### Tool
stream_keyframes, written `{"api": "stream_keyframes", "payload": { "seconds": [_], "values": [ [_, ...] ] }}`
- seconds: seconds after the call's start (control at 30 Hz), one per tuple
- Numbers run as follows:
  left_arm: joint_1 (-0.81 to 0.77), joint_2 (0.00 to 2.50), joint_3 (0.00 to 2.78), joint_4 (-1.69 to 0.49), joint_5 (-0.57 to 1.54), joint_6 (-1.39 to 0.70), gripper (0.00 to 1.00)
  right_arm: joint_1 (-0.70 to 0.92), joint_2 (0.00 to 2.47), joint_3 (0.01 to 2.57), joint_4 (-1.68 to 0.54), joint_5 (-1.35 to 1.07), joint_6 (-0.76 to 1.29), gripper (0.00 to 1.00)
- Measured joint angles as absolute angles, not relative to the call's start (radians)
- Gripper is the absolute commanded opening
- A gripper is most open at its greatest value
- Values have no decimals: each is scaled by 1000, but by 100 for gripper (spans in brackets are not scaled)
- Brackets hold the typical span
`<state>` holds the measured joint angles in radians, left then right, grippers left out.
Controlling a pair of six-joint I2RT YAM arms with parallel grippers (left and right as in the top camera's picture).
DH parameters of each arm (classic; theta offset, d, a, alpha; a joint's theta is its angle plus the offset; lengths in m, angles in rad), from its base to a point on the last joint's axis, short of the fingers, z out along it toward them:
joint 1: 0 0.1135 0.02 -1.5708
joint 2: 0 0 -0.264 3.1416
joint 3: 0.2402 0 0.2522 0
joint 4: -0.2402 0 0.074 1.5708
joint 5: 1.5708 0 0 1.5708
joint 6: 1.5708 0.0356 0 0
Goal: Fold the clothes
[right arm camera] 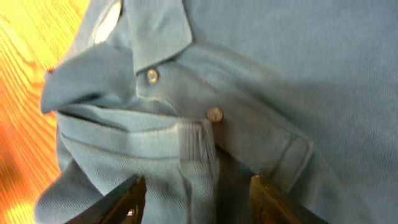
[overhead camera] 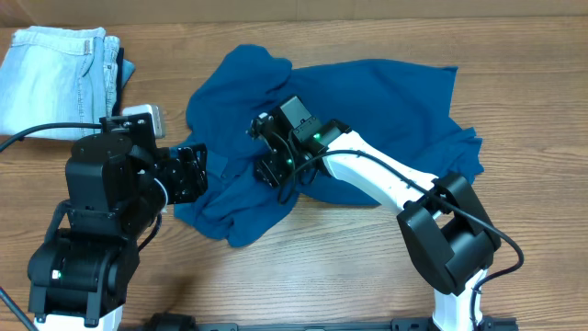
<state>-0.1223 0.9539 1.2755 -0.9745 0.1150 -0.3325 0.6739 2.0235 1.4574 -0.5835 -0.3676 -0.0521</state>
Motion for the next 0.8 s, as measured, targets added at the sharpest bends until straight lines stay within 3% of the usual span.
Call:
{"api": "stream_keyframes", "payload": {
  "seconds": [0.1, 0.23, 0.33, 0.43, 0.67, 0.8],
  "values": [
    [-122, 954, 1275, -974, 115, -332, 63, 674, 2036, 1457, -573, -375, -52, 57],
    [-122, 954, 1275, -975, 115, -332, 64, 674, 2089, 1457, -568, -403, -52, 45],
    [-122, 954, 1275, -975, 115, -332, 64, 674, 2109, 1457, -564, -416, -52, 46],
    [-122, 954, 1275, -975, 115, -332, 64, 674, 2110, 1457, -553, -426, -54, 56],
    [-122, 954, 1275, -975, 115, -332, 64, 674, 2107, 1457, -560, -471, -75, 61],
    [-122, 959, 1275, -975, 115, -332, 64, 674, 2086, 1457, -561, -476, -80, 52]
  ]
}}
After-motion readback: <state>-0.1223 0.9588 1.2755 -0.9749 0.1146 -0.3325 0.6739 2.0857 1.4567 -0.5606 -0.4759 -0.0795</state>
